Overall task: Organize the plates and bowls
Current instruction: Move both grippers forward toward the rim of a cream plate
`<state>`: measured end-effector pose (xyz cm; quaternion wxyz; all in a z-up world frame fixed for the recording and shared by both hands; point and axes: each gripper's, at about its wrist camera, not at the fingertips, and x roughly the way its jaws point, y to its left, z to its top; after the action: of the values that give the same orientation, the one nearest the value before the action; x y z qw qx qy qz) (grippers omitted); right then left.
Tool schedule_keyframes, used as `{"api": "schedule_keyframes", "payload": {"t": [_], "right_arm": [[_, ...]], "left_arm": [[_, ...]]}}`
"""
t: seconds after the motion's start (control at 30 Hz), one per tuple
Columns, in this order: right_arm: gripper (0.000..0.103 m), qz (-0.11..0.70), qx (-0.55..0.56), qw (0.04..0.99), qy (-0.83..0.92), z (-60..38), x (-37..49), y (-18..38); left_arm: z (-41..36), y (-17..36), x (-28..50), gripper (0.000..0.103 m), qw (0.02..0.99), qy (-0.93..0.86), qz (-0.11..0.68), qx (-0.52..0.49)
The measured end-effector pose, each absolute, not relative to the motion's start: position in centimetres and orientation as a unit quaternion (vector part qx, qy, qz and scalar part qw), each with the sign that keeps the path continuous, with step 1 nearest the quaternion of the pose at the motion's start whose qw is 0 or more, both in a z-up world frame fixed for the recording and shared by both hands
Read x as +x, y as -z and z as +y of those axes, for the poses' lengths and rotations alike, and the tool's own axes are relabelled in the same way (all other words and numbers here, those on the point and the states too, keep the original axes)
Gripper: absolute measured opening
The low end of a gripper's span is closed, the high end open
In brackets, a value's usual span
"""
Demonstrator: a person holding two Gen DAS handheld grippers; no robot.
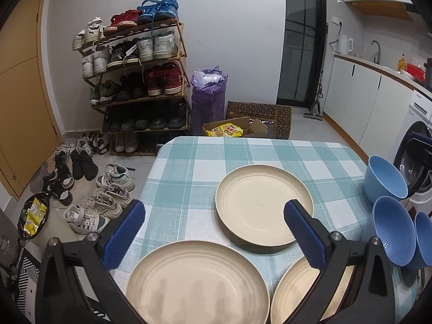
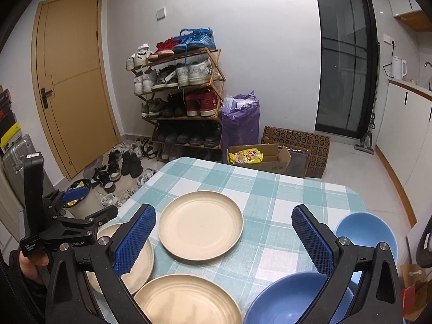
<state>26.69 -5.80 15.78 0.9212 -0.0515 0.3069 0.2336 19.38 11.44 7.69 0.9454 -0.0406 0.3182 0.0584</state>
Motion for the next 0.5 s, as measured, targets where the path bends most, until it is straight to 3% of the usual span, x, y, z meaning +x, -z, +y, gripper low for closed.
{"api": "schedule_keyframes", "payload": {"t": [0.5], "right_arm": [[0.103, 0.368, -0.03, 0.905, -0.209, -4.5, 32.8, -12.4]], "left_arm": [[12.2, -5.8, 23.7, 0.103, 0.933, -0.06, 0.353, -0.042]]}}
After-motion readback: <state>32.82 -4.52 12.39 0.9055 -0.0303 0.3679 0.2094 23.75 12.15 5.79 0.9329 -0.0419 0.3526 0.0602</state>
